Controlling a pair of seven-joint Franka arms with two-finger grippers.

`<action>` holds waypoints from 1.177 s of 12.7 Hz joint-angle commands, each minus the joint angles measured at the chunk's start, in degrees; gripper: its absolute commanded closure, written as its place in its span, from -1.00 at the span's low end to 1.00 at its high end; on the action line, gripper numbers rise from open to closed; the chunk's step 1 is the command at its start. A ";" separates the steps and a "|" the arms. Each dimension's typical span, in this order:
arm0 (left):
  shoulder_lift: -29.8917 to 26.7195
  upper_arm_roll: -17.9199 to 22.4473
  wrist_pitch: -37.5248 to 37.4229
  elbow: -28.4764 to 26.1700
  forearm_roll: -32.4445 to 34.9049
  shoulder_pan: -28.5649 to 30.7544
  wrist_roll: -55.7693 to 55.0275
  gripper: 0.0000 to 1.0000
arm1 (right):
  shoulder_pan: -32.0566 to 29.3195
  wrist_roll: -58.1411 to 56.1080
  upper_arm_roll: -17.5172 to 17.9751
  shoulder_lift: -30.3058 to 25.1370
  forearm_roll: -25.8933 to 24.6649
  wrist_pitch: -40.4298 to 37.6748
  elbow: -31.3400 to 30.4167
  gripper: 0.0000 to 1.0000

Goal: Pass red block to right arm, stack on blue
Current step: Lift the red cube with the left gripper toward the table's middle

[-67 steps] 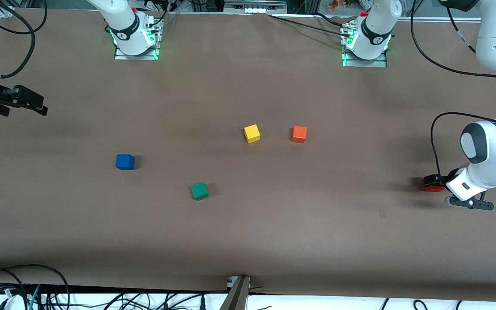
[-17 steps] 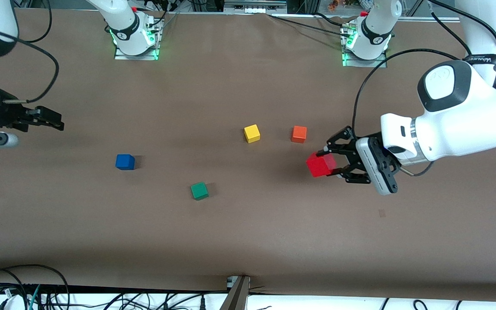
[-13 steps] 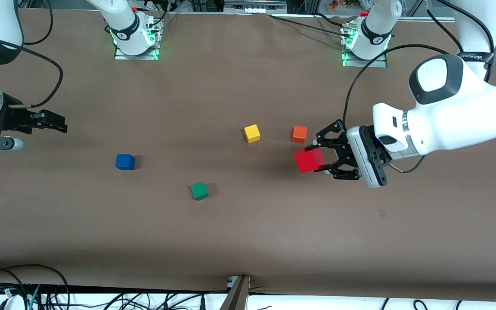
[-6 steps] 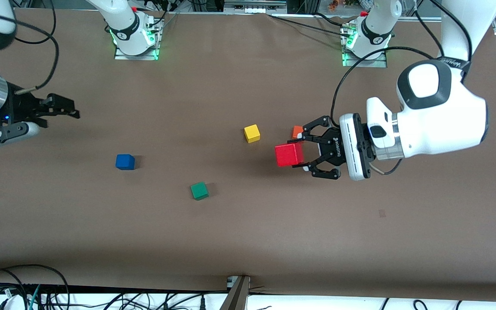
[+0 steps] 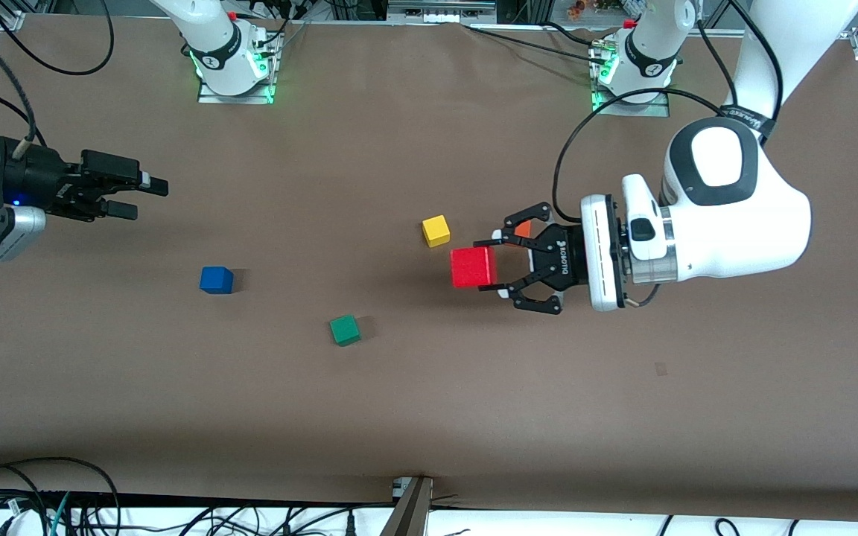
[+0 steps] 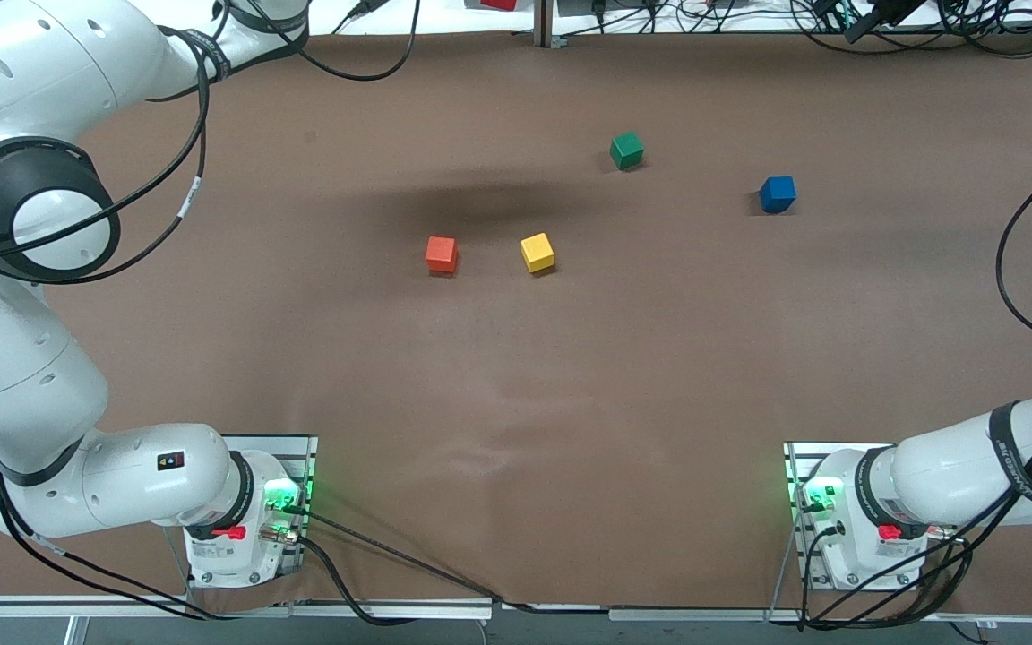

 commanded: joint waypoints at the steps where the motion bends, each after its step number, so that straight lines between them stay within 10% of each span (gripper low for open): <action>1: 1.42 -0.40 1.65 -0.29 -5.62 -0.91 8.13 1.00 | -1.69 -4.99 -0.13 0.91 3.80 -0.97 -0.37 -0.99; 9: 2.48 -0.40 6.39 -0.03 -12.32 -5.66 12.46 1.00 | -3.46 0.88 0.92 11.97 44.72 -3.95 -0.81 -0.99; 15: 2.57 -0.40 11.23 0.50 -15.04 -9.18 12.46 1.00 | 6.28 5.27 1.01 15.67 66.44 5.35 -0.90 -0.99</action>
